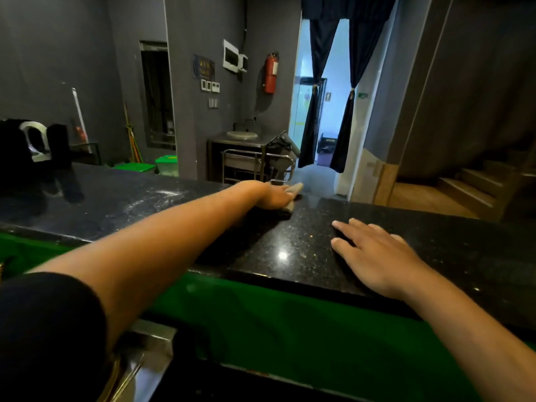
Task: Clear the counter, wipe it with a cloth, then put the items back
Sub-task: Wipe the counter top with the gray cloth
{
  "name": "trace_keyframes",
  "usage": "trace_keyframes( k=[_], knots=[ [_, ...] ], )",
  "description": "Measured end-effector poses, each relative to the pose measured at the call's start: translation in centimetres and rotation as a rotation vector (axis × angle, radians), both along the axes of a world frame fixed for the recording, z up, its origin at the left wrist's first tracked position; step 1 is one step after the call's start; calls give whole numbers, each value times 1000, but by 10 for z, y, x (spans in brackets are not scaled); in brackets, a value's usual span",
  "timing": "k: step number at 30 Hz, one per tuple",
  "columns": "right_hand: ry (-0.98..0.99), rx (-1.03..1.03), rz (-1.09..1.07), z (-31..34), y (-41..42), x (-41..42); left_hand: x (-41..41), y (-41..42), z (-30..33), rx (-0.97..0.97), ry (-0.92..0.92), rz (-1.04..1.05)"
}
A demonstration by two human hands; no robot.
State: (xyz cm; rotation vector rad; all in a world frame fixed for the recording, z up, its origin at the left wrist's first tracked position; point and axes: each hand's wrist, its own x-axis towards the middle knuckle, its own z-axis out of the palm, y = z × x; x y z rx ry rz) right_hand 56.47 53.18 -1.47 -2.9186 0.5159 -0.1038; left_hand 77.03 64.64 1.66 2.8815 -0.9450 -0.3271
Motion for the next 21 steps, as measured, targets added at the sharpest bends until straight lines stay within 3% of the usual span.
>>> trace_keyframes(
  k=[5,10,15,21],
  knots=[
    [6,-17,1,-1,-2,2,-41,5,-2,90,-7,-179],
    [6,-1,-6,3,1,-1,-37,-4,17,62,-40,25],
    [-6,21,14,4,0,-3,-79,-6,-3,45,-72,-48],
    [-33,37,8,8,5,-7,-152,61,-23,-62,-135,84]
  ],
)
